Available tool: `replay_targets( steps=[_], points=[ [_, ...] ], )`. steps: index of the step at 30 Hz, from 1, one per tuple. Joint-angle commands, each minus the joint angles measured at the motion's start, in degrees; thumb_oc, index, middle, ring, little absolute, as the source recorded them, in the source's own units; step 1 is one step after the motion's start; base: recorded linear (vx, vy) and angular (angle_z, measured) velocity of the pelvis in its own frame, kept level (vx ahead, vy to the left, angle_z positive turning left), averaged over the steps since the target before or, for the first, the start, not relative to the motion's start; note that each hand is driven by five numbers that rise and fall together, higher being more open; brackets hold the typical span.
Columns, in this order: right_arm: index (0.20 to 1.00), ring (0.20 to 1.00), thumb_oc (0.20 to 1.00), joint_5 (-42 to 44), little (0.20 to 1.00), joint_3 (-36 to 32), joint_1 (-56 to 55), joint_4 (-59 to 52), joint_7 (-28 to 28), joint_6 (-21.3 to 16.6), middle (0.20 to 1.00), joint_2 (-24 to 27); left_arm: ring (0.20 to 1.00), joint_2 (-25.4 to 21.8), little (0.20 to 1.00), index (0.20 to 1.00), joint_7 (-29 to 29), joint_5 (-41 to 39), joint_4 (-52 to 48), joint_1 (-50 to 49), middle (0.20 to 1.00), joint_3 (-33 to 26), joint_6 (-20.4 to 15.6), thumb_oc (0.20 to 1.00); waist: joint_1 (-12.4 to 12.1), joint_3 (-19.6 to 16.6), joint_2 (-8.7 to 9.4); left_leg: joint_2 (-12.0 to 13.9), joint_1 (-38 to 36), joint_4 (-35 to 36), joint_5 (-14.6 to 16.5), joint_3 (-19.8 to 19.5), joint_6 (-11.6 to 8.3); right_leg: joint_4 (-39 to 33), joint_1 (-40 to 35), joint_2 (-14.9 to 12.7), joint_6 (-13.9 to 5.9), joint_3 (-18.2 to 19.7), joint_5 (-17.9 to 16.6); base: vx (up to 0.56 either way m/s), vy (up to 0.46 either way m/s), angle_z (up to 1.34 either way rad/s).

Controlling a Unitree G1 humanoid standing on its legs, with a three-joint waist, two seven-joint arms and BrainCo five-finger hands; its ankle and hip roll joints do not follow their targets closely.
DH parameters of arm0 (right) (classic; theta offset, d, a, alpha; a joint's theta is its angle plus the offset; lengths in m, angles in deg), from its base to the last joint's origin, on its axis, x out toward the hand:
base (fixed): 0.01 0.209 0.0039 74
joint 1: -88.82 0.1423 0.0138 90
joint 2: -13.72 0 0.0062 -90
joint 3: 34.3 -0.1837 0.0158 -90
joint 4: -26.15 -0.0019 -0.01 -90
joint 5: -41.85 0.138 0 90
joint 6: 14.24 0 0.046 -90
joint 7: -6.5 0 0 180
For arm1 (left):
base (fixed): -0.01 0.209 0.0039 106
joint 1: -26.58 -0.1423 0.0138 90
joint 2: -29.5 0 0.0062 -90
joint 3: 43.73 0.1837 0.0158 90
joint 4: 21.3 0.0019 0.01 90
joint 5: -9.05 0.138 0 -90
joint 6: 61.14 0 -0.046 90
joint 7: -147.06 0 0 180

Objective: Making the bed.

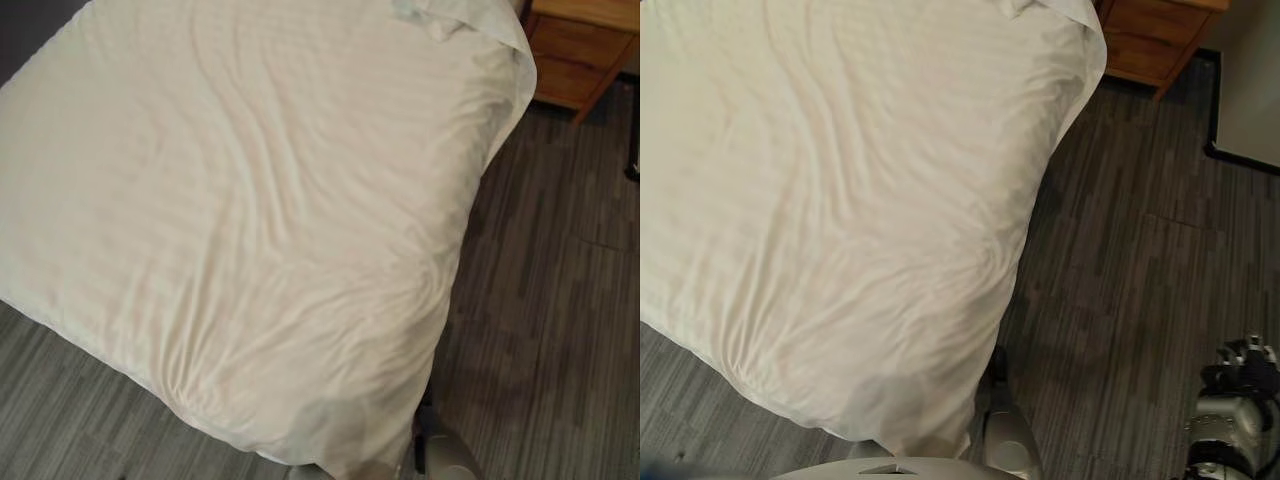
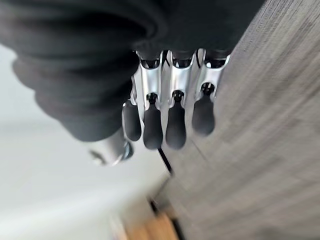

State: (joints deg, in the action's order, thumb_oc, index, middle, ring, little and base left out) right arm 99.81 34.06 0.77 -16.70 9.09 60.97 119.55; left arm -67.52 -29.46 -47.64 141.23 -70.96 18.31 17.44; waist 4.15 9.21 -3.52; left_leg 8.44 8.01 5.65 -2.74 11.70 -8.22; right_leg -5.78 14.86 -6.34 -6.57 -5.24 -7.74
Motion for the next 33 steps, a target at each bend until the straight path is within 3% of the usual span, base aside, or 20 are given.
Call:
replay_targets(
  steps=[1,4,5,8,9,13,18,19,20,21,22,23,24,27,28,29,31,32,33],
  points=[
    [1.000,1.000,1.000,-17.57,1.000,3.77,1.52,-14.18,1.78,-0.91,1.000,-2.29,1.000,-6.80,1.000,1.000,-5.04,9.04,-14.76,3.75,1.000,4.85,-6.06,1.000,-0.62,0.10,3.17,-2.54,-0.63,-0.65,-0.70,-1.33,2.74,0.78,-5.84,-6.30,-4.76,-0.43,0.60,0.10,0.103,0.22],
    [1.000,1.000,1.000,-25.25,1.000,6.33,-2.73,-23.10,1.98,0.76,1.000,-4.48,1.000,-6.75,1.000,1.000,-9.69,16.07,-38.33,4.14,1.000,7.47,-8.92,1.000,0.36,-1.01,4.09,-2.90,-3.00,-0.65,-0.11,-1.16,3.22,0.78,-8.01,-6.64,-4.91,-0.31,0.32,0.07,0.083,0.15],
    [1.000,1.000,1.000,-28.02,1.000,7.29,-5.06,-26.45,0.96,1.82,1.000,-6.17,1.000,-6.71,1.000,1.000,-11.76,21.74,-51.46,5.26,1.000,9.14,-9.85,1.000,1.36,-1.76,4.83,-3.26,-4.55,-0.65,0.54,-0.89,3.56,0.78,-9.06,-6.72,-4.99,0.13,-0.01,0.06,0.089,-0.10],
    [1.000,1.000,1.000,-29.79,1.000,7.78,-6.32,-28.46,0.58,2.44,1.000,-6.96,1.000,-6.87,1.000,1.000,-13.00,25.38,-57.05,6.56,1.000,10.12,-9.91,1.000,1.78,-2.09,5.41,-3.39,-5.05,-0.65,0.45,-0.67,3.73,0.78,-9.34,-6.95,-5.11,0.48,-0.72,0.04,0.070,-0.17],
    [1.000,1.000,1.000,-32.69,1.000,8.92,-7.92,-31.28,-0.84,2.99,1.000,-7.64,1.000,-8.11,1.000,1.000,-12.61,29.17,-65.20,10.45,1.000,12.33,-10.73,1.000,3.00,-2.61,6.05,-3.63,-6.03,-0.65,1.01,-0.28,4.01,1.06,-9.82,-7.18,-5.53,0.79,-1.47,0.03,0.075,-0.20],
    [1.000,1.000,1.000,-37.73,1.000,6.61,-11.72,-37.76,-1.85,2.29,1.000,-10.21,1.000,-4.82,1.000,1.000,-6.13,24.50,-74.79,5.94,1.000,11.08,-12.70,1.000,3.38,-2.66,7.32,-4.41,-7.27,-0.65,1.65,-0.09,4.62,1.96,-10.43,-7.61,-6.16,1.06,-2.95,0.01,0.066,-0.23],
    [1.000,1.000,1.000,-45.76,1.000,5.08,-11.17,-44.78,0.01,2.30,1.000,-10.28,1.000,-2.27,1.000,1.000,-3.20,27.12,-80.37,2.75,1.000,15.64,-10.29,1.000,4.00,-1.11,7.44,-4.25,-8.23,-0.65,1.67,2.04,5.57,6.64,-8.22,-6.89,-6.65,0.97,-4.39,-0.08,0.054,-0.27],
    [1.000,1.000,1.000,-45.61,1.000,4.86,-9.66,-47.09,0.59,1.24,1.000,-10.72,1.000,-2.53,1.000,1.000,-2.39,29.58,-80.90,1.35,1.000,17.54,-9.56,1.000,3.14,-0.16,6.58,-3.51,-7.67,-0.65,0.63,4.34,6.15,10.48,-8.31,-6.53,-5.56,-3.53,-1.99,-0.20,0.102,-0.54],
    [1.000,1.000,1.000,-45.64,1.000,4.78,-9.72,-47.18,0.62,1.27,1.000,-10.75,1.000,-2.48,1.000,1.000,-2.45,29.72,-80.88,1.43,1.000,17.65,-9.57,1.000,3.06,0.01,6.52,-3.39,-7.85,-0.65,0.73,4.35,6.07,11.06,-8.23,-6.46,-5.46,-3.55,-1.55,-0.26,0.181,-1.06],
    [1.000,1.000,1.000,-45.46,1.000,5.68,-8.47,-48.89,0.55,0.48,1.000,-11.23,1.000,-1.34,1.000,1.000,-0.78,28.86,-80.33,0.15,1.000,20.36,-8.40,1.000,2.03,0.67,5.78,-2.53,-7.80,-0.65,0.02,6.81,6.61,15.98,-9.76,-6.07,-4.83,-8.01,2.32,-0.19,0.139,-1.55],
    [1.000,1.000,1.000,-45.31,1.000,6.03,-7.97,-49.23,0.67,0.10,1.000,-11.56,1.000,-1.31,1.000,1.000,-0.45,28.96,-79.91,-0.10,1.000,21.13,-8.02,1.000,1.35,0.60,5.60,-2.08,-7.48,-0.65,-0.74,8.01,6.80,17.64,-10.38,-6.00,-4.31,-9.78,3.37,-0.34,0.197,-1.29],
    [1.000,1.000,1.000,-44.65,1.000,7.58,-6.45,-48.97,1.19,-0.33,1.000,-12.54,1.000,-0.08,1.000,1.000,-0.67,28.29,-79.24,-1.02,1.000,22.69,-7.49,1.000,-0.41,0.15,5.46,-1.30,-7.28,-0.65,-1.36,11.00,7.45,22.09,-12.87,-7.02,-4.25,-13.83,5.60,-0.24,0.085,-1.09],
    [1.000,1.000,1.000,-44.66,1.000,7.58,-6.42,-48.95,1.22,-0.35,1.000,-12.54,1.000,-0.08,1.000,1.000,-0.67,28.28,-79.24,-0.99,1.000,22.69,-7.50,1.000,-0.55,0.15,5.44,-1.20,-7.14,-0.65,-1.68,11.18,7.47,22.03,-12.67,-6.93,-4.06,-13.75,5.37,-0.29,0.071,-1.21],
    [1.000,1.000,1.000,-44.04,1.000,12.91,-4.10,-49.48,1.11,-0.61,1.000,-14.37,1.000,0.16,1.000,1.000,-0.76,27.94,-79.85,-2.83,1.000,26.17,-6.43,1.000,-5.05,-1.95,5.96,0.10,-5.77,-1.18,-3.13,18.35,8.15,23.73,-19.53,-11.36,-5.30,-19.73,3.67,-0.30,-0.024,-1.59],
    [1.000,1.000,1.000,-45.03,1.000,15.38,-3.12,-49.24,0.52,-0.21,1.000,-13.66,1.000,-0.45,1.000,1.000,-0.38,28.05,-80.45,-3.45,1.000,27.27,-6.11,1.000,-7.20,-2.89,6.43,0.88,-4.80,-1.55,-3.99,21.72,8.21,22.78,-22.47,-13.64,-6.48,-21.21,0.66,-0.33,-0.076,-1.08],
    [1.000,1.000,1.000,-45.43,1.000,16.23,-2.40,-49.41,0.38,-0.03,1.000,-13.10,1.000,-0.59,1.000,1.000,-0.15,28.19,-80.39,-3.55,1.000,27.99,-6.05,1.000,-7.92,-3.41,6.77,1.08,-4.13,-1.59,-3.79,21.47,7.50,20.87,-24.65,-13.84,-7.56,-20.57,1.42,-0.22,-0.059,-1.26],
    [1.000,1.000,1.000,-45.29,1.000,16.61,-2.54,-49.55,0.11,0.04,1.000,-13.06,1.000,-0.57,1.000,1.000,0.50,28.38,-80.86,-3.66,1.000,28.65,-5.95,1.000,-8.86,-3.65,7.05,1.69,-3.92,-1.72,-5.16,22.60,6.84,17.22,-26.83,-12.44,-7.45,-19.97,2.49,-0.14,-0.082,-1.70],
    [1.000,1.000,1.000,-45.23,1.000,17.03,-2.39,-49.89,-0.02,0.03,1.000,-12.62,1.000,-0.80,1.000,1.000,0.72,28.68,-81.15,-3.56,1.000,29.17,-5.95,1.000,-8.86,-3.81,7.13,2.59,-3.67,-1.83,-6.26,23.24,6.26,14.39,-27.54,-11.02,-7.42,-18.90,4.83,-0.26,-0.229,-0.72],
    [1.000,1.000,1.000,-44.77,1.000,17.94,-2.38,-50.24,-0.48,0.12,1.000,-12.29,1.000,-0.19,1.000,1.000,0.75,28.52,-80.41,-3.96,1.000,30.34,-5.74,1.000,-8.92,-4.02,5.95,5.58,-3.84,-1.92,-8.87,24.66,4.27,10.72,-28.13,-7.98,-6.07,-17.77,8.78,-0.19,-0.210,-0.23]
  ],
)
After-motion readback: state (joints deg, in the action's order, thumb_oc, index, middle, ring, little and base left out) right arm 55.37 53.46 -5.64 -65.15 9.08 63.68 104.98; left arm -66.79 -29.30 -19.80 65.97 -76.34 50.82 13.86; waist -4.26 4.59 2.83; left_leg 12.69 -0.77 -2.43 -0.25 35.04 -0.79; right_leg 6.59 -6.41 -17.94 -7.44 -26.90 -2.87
